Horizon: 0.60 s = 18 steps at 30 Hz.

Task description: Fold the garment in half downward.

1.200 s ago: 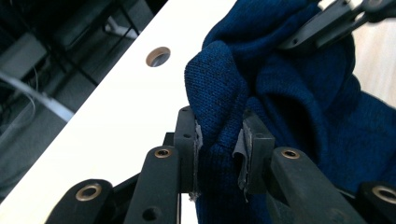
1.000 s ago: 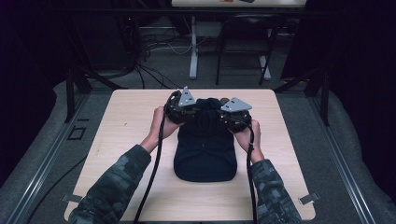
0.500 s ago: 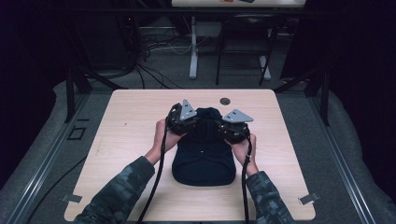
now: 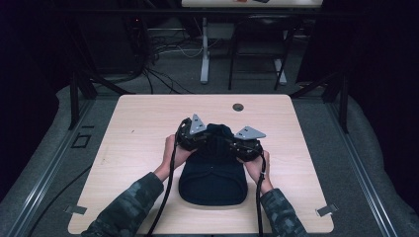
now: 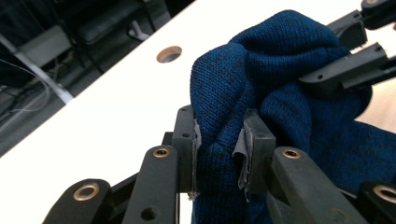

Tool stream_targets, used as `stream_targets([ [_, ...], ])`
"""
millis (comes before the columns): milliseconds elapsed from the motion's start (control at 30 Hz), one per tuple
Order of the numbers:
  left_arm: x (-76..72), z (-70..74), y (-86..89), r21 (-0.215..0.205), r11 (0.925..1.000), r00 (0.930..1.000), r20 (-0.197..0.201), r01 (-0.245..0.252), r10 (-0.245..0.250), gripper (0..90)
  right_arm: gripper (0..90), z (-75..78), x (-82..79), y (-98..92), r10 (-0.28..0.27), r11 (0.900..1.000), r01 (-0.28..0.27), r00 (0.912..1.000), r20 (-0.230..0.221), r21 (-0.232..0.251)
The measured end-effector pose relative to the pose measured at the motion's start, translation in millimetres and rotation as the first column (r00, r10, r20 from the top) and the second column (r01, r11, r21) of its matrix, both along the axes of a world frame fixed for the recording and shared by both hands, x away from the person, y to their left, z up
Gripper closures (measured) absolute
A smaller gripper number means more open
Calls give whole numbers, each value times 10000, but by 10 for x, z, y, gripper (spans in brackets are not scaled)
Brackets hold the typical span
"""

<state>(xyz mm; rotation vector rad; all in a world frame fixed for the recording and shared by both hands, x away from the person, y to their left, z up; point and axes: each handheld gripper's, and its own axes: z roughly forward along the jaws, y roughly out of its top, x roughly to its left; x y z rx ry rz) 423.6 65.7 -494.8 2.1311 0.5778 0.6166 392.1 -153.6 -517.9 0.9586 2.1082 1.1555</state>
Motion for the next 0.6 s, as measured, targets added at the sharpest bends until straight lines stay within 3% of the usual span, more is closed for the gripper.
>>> stream_targets([
  [233, -94, 6, 79, 120, 9993, 9993, -32, 364, -363, 692, 701, 33, -88, -34, 249, 9982, -245, 9997, 62, -540],
  [367, -107, -13, 117, 6, 9985, 9977, -388, 548, -547, 646, 729, 1, -166, 11, 344, 9939, -263, 9966, 752, -1073],
  [467, -84, -35, 159, -284, 9978, 9933, -979, 596, -622, 520, 751, -25, -196, 26, 410, 9924, -290, 9942, 990, -1198],
  [600, -51, -81, 247, -568, 9962, 9832, -1665, 665, -751, 444, 759, -61, -204, 10, 392, 9934, -262, 9924, 1163, -1117],
])
